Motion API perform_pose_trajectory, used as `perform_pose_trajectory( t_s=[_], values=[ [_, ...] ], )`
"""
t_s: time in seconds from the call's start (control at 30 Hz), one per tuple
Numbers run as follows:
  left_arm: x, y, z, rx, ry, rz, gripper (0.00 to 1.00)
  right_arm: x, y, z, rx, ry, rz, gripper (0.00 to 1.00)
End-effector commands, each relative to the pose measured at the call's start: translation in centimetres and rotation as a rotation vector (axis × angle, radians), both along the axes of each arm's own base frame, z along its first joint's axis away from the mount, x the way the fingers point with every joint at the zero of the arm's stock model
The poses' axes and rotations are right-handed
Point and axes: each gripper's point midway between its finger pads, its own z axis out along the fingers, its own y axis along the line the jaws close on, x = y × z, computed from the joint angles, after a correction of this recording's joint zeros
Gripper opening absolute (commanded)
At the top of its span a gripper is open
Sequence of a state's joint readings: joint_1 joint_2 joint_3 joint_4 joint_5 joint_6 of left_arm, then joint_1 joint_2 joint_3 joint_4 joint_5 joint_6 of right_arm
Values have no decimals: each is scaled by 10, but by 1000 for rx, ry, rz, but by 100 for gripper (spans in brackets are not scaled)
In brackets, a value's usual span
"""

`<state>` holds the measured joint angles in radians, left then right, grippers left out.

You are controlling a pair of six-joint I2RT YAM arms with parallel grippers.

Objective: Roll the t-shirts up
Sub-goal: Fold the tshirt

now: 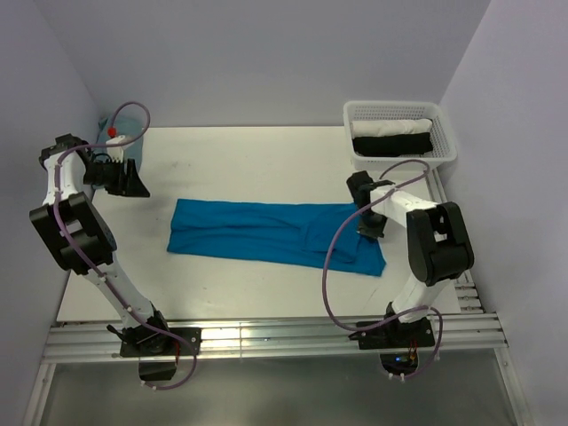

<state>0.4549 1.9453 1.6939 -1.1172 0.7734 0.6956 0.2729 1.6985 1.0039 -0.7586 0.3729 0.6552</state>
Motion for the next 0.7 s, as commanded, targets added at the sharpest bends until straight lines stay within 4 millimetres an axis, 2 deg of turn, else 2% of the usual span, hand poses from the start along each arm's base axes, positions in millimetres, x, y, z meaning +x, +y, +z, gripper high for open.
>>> perform_pose_trajectory(
  t_s=[0.0,0.2,0.3,0.33,0.4,0.43,0.47,0.5,0.53,0.6,0.63,0.67],
  values=[
    [-3,-7,9,-28,-29,-25,54,-12,-51,13,-137,16,-85,0],
    [-9,-11,-12,-26,20,-40,55,-7,-94,10,-177,26,-175,0],
    [-16,-18,-24,-24,55,-63,56,2,-104,7,-170,41,-205,0],
    [-18,-20,-28,-26,66,-71,56,5,-111,8,-171,38,-226,9],
    [-21,-29,-35,-35,84,-113,56,14,-112,13,-165,33,-242,25],
    [-24,-34,-36,-45,100,-130,56,17,-111,19,-160,11,-255,40],
    [-24,-36,-41,-51,115,-146,56,17,-110,25,-154,-7,-262,45],
    [-23,-44,-42,-62,116,-169,56,18,-104,29,-139,-34,-263,49],
    [-21,-47,-40,-73,120,-179,56,20,-99,44,-113,-97,-268,53],
    [-18,-58,-45,-118,138,-207,57,15,-88,55,-90,-148,-268,55],
    [-12,-60,-41,-126,125,-223,57,16,-74,72,-74,-218,-252,56],
    [-16,-66,-48,-159,164,-241,58,9,-68,78,-71,-224,-255,56]
  ],
)
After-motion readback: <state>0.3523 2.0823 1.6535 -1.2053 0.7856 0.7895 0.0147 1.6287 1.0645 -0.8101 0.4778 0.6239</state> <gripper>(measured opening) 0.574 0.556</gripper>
